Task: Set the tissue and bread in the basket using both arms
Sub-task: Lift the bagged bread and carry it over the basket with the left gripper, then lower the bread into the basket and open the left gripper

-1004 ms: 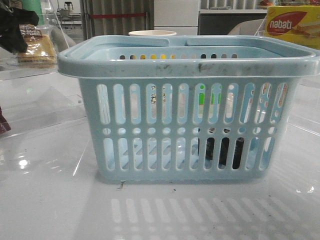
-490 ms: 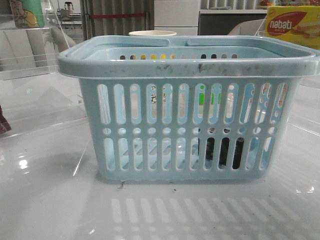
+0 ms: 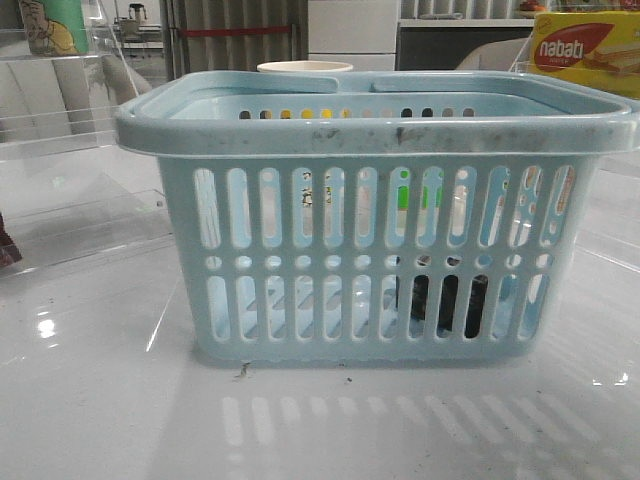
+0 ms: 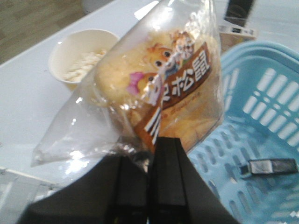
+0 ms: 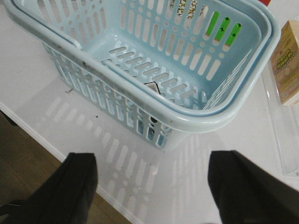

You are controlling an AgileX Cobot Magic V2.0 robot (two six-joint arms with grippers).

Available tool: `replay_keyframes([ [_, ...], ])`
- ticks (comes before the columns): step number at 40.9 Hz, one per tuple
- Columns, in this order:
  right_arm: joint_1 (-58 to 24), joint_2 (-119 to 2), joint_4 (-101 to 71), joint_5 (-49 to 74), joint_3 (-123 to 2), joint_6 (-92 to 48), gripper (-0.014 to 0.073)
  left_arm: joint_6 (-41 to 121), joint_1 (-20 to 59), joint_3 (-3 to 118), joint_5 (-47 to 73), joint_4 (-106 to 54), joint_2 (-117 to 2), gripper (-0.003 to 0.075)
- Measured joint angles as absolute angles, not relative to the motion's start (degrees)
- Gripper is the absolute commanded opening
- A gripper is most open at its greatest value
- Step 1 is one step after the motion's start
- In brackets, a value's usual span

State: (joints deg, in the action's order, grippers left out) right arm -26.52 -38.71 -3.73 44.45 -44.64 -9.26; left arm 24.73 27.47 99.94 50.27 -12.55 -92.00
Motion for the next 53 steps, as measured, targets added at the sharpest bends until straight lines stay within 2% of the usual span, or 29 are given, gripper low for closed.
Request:
replay_keyframes([
  [11,-26.5,-38.7,-3.7,44.5,-44.6,-9.3,0.0589,26.9,33.5,98.6,53.9,-12.7,-97.1,0.009],
  [28,-26.5,-38.7,-3.7,44.5,-44.6,-9.3,0.0589,26.9,34.1,98.6,54.1,-12.5,-109.5,0.0092],
  [32,-26.5,-38.7,-3.7,44.5,-44.6,-9.3,0.0589,26.2,34.1,98.6,54.0,-12.5,-111.3,0.017],
  [38,-26.5,-38.7,-3.7,44.5,-44.6,-9.3,0.0589,25.8,34.1,98.5,53.8,-12.5,-111.9,0.0413],
  [41,-26.5,-38.7,-3.7,44.5,-44.6,-9.3,0.0589,25.8,34.1,98.5,53.6,-12.7,-111.9,0.0473],
  [53,-26.5,-38.7,-3.7,44.5,-44.6,-9.3,0.0589,25.7,34.1,100.8,59.6,-12.7,-110.3,0.0476],
])
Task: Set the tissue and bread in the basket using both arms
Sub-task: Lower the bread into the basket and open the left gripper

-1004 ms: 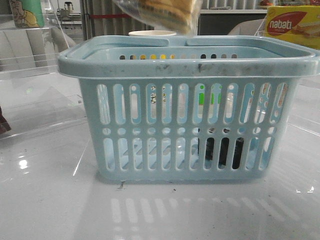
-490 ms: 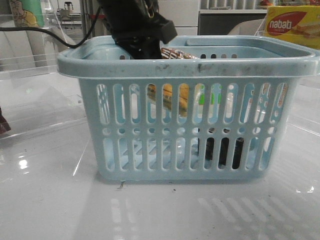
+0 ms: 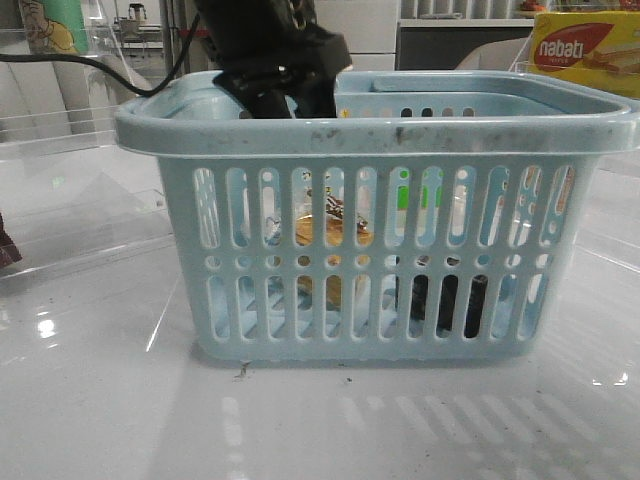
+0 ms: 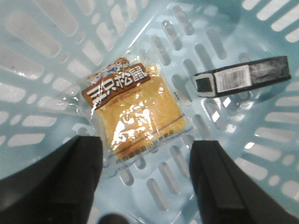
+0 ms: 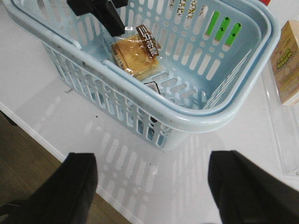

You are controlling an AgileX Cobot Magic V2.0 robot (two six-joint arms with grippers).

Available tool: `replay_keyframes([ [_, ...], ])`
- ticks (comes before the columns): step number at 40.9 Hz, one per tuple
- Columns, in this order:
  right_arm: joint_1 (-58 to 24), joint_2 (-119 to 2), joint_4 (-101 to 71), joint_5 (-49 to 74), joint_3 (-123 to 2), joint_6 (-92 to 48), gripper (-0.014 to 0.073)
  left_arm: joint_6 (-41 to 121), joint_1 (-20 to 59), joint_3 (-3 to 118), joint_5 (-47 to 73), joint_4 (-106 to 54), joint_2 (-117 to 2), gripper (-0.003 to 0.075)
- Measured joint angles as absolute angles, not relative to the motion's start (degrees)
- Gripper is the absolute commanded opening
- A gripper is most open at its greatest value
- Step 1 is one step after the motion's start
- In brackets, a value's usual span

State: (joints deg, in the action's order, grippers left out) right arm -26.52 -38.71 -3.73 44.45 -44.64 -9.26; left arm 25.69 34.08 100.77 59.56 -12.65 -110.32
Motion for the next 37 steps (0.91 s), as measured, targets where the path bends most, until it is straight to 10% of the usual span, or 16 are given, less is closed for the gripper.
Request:
replay_keyframes([
  [37,-26.5,-38.7,-3.7,44.5,-44.6,-9.3,0.0589,23.3,34.1,63.9,55.4,-12.7,-60.5,0.0476],
])
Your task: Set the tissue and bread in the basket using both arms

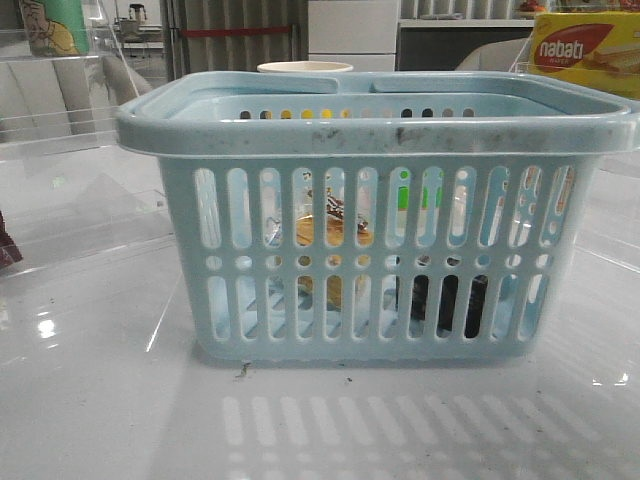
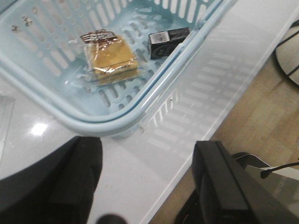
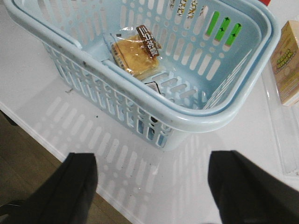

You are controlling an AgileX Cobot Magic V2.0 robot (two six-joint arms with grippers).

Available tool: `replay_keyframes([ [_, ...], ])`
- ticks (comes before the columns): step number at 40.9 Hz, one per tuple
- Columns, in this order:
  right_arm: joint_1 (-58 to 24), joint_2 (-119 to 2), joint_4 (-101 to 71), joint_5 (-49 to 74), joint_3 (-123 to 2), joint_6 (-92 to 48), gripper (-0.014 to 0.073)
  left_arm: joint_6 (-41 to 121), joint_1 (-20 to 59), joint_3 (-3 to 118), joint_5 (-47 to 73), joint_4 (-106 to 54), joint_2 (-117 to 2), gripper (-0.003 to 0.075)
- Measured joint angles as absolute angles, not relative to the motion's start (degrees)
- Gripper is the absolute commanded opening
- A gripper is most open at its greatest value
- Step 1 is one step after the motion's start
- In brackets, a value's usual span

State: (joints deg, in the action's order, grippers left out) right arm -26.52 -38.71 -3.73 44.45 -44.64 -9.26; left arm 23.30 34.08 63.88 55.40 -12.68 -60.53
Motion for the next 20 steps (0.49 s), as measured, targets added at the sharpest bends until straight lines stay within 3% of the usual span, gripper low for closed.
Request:
replay_keyframes([
  [20,-26.5,-38.7,-3.7,44.5,-44.5,-9.3,0.0589,12.4,34.1,44.3,48.4,-4.9,-38.3,0.0476],
])
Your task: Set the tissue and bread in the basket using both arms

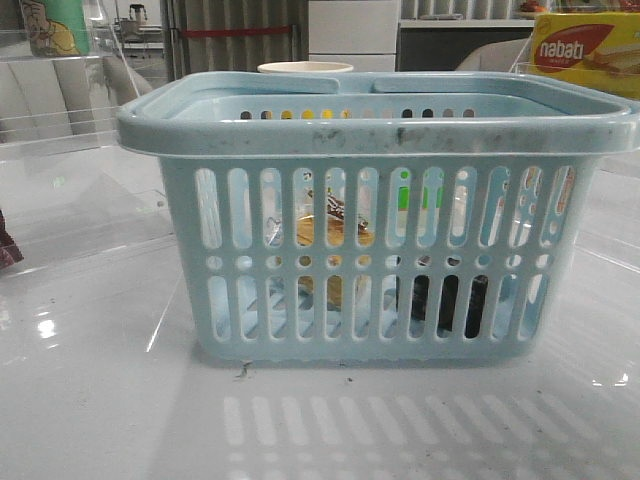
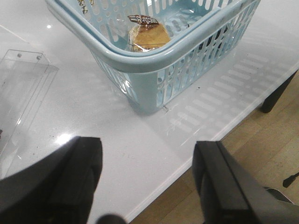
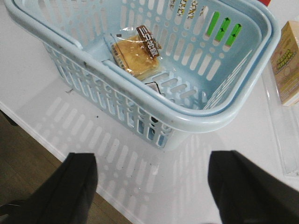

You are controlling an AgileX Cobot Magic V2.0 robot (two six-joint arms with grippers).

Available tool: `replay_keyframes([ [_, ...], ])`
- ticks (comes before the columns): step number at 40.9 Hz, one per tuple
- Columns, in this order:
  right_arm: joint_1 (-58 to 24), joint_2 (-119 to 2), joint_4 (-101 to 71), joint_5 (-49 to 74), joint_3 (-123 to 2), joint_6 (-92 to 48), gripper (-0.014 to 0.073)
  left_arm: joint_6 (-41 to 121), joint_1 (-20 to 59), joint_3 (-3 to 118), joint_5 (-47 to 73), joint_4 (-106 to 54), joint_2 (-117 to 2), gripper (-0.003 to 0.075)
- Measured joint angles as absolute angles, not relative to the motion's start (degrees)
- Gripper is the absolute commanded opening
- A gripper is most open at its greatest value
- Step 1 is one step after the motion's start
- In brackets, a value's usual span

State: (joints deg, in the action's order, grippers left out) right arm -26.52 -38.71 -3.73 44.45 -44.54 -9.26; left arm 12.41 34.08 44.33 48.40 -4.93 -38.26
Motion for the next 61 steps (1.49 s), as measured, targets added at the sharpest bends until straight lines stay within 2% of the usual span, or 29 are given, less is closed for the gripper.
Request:
replay_keyframes([
  [4,-26.5,-38.7,-3.7,44.6,-44.3,-9.3,0.0587,12.3,34.1,43.3,48.4,-4.9,-37.6,0.0473],
  [8,-26.5,-38.7,-3.7,45.4,-44.1,-9.3,0.0521,12.2,34.1,42.6,48.2,-4.9,-37.6,0.0428],
  [18,-26.5,-38.7,-3.7,47.3,-44.1,-9.3,0.016,12.2,34.1,42.1,46.2,-4.9,-37.6,0.0199],
  [23,-26.5,-38.7,-3.7,47.4,-44.1,-9.3,0.0057,12.2,34.1,41.6,45.5,-4.9,-37.6,0.0112],
  [25,-26.5,-38.7,-3.7,47.5,-44.1,-9.3,0.0055,12.2,34.1,41.4,45.5,-4.9,-37.6,0.0088],
  [53,-26.5,-38.7,-3.7,47.5,-44.1,-9.3,0.0057,12.2,34.1,41.2,45.3,-4.9,-37.6,0.0091],
  [61,-26.5,-38.7,-3.7,47.5,-44.1,-9.3,0.0057,12.2,32.3,40.2,45.1,-5.0,-32.8,0.0091],
])
